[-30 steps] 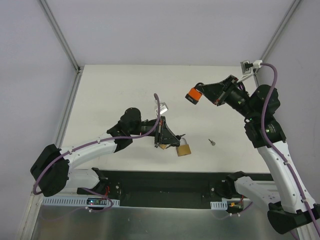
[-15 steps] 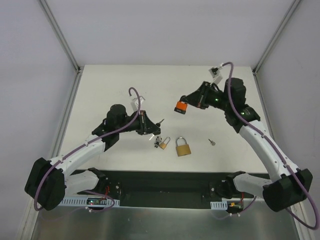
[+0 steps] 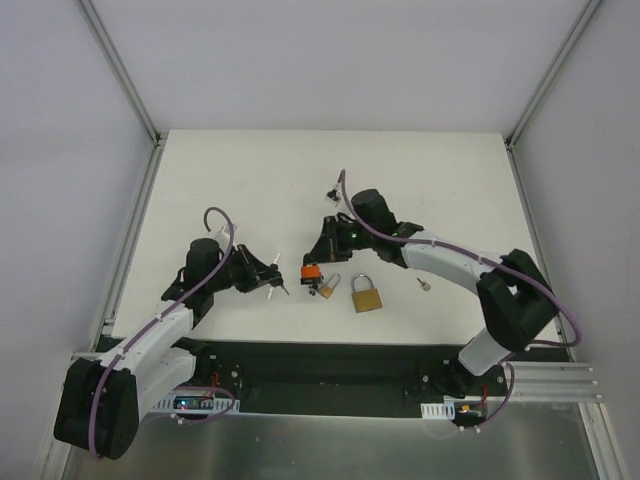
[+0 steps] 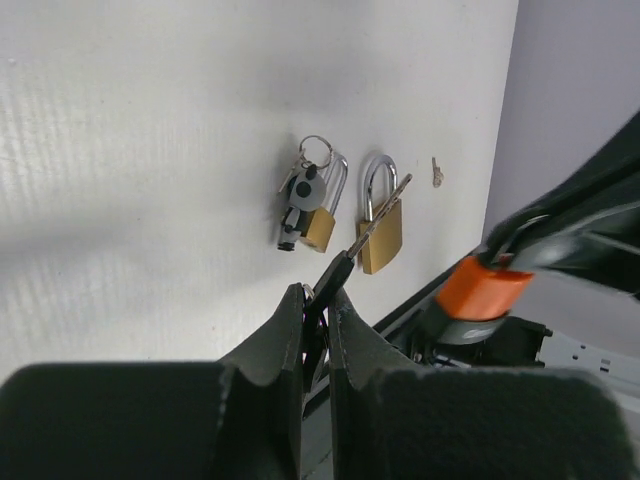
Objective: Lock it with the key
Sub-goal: Place the lock at the center of the board.
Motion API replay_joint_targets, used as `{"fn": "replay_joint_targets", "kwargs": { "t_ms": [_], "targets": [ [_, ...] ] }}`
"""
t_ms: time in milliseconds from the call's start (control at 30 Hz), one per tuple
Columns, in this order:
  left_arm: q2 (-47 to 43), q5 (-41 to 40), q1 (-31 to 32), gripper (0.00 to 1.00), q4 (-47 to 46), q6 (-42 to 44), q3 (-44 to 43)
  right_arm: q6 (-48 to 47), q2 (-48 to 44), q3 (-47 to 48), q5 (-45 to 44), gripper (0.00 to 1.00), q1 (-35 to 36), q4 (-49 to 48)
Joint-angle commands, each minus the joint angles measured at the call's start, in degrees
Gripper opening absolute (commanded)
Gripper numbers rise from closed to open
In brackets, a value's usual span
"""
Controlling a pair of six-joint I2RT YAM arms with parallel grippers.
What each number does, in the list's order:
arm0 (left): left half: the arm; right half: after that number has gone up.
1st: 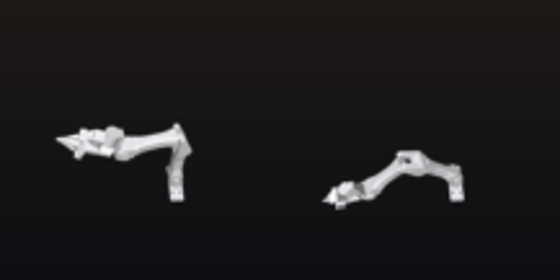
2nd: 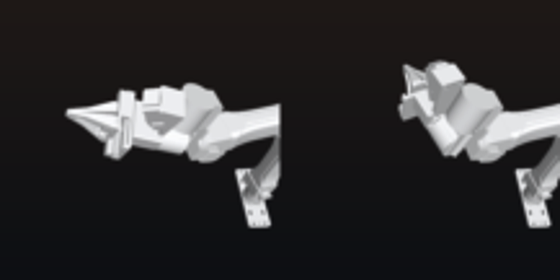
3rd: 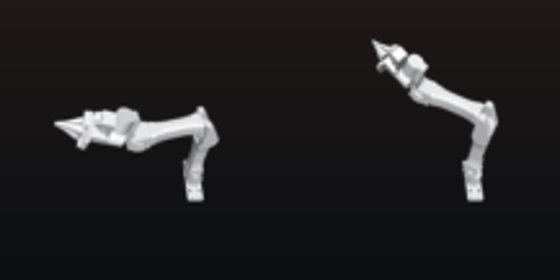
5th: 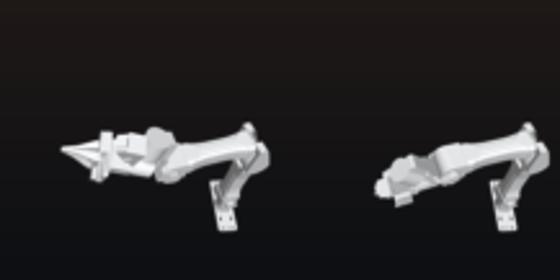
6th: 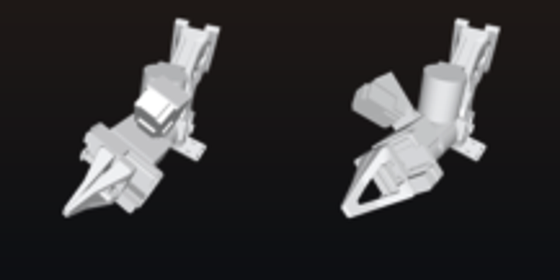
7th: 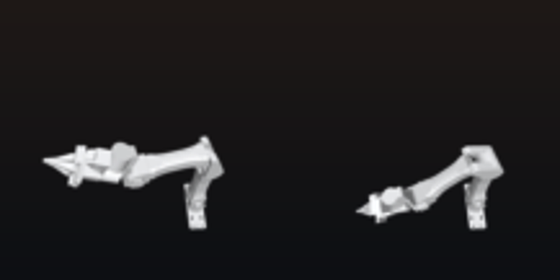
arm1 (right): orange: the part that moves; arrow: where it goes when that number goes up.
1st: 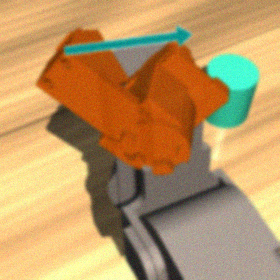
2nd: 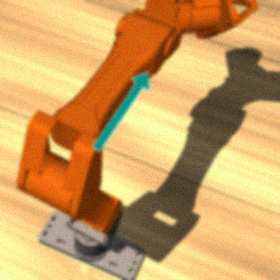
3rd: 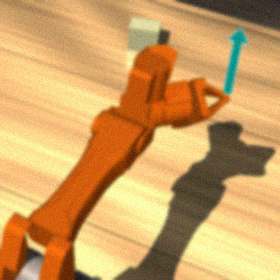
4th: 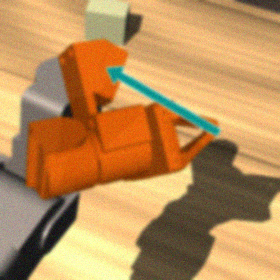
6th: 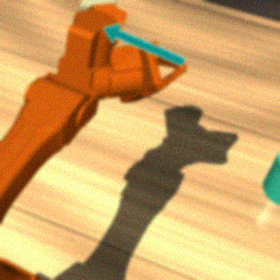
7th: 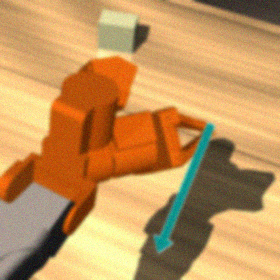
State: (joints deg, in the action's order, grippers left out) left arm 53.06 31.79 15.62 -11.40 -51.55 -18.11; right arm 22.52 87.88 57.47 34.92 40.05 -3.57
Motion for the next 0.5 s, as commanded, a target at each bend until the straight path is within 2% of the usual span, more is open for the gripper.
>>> {"fn": "replay_joint_targets", "kwargs": {
  "t_ms": [0,233,467],
  "targets": [
    [-2.78,-3.83,-1.11,0.0,2.52,-2.33,1.24,1.65,7.12,3.52,0.16,0.0,4.24,-9.17],
    [0.37,-5.42,-1.2,0.0,6.39,2.05,-1.31,5.07,19.07,5.02,-0.9,0.01,6.7,-16.71],
    [8.28,-6.39,-1.2,0.0,8.76,5.14,-4.92,5.51,23.65,7.04,-2.66,0.01,6.7,-16.9]
  ]
}}
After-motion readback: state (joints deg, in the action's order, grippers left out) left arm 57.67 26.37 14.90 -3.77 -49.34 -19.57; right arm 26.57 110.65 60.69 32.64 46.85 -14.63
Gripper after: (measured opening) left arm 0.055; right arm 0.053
